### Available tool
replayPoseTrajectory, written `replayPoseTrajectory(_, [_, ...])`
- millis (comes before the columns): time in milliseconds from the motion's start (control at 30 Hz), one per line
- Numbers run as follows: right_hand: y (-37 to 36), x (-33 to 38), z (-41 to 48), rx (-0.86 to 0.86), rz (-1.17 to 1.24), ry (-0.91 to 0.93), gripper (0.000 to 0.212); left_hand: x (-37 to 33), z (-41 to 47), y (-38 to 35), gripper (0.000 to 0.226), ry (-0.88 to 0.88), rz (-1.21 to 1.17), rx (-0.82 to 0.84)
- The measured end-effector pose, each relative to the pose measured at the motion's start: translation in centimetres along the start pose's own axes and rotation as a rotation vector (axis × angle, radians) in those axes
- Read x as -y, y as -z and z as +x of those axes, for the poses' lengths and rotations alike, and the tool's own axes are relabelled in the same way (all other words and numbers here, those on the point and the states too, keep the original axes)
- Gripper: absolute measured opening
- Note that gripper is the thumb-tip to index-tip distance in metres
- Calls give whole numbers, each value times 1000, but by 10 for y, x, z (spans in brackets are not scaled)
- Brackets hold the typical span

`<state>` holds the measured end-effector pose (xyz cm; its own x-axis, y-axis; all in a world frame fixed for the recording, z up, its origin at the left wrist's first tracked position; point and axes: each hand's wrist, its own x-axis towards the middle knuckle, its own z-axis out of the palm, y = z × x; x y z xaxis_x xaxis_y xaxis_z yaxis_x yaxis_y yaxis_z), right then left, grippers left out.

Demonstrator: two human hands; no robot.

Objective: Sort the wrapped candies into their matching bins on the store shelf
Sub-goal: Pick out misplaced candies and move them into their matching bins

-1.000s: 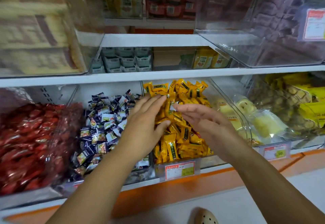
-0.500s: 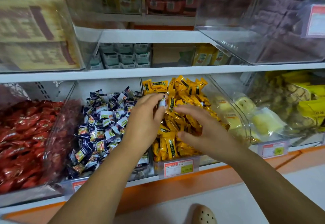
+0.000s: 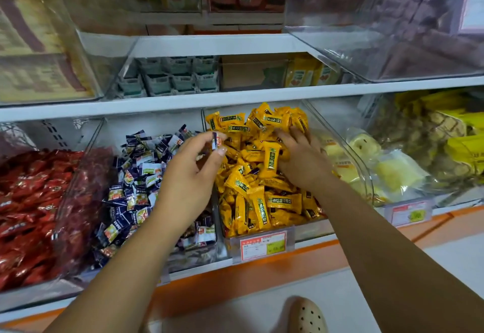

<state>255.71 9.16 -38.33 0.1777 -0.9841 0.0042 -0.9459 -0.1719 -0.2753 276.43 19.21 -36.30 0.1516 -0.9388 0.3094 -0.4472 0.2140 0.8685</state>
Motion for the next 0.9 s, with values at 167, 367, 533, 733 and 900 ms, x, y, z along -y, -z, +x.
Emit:
replayPoseTrajectory(167, [40, -2, -11, 183, 207, 69, 65, -7, 0, 1, 22, 40, -48, -33])
replayPoseTrajectory(367, [51, 20, -46, -51, 215, 315, 13, -13, -1, 6, 20, 24, -117, -81])
replayPoseTrajectory(533, [5, 27, -46, 73, -67, 358, 49, -12, -4, 14, 20, 11, -145, -90])
replayPoseTrajectory(733, [20, 7, -24, 131, -51, 155, 62, -5, -5, 19, 21, 27, -94, -78])
replayPoseTrajectory(900, [16, 14, -25, 120, -150, 153, 57, -4, -7, 20, 19, 25, -47, -62])
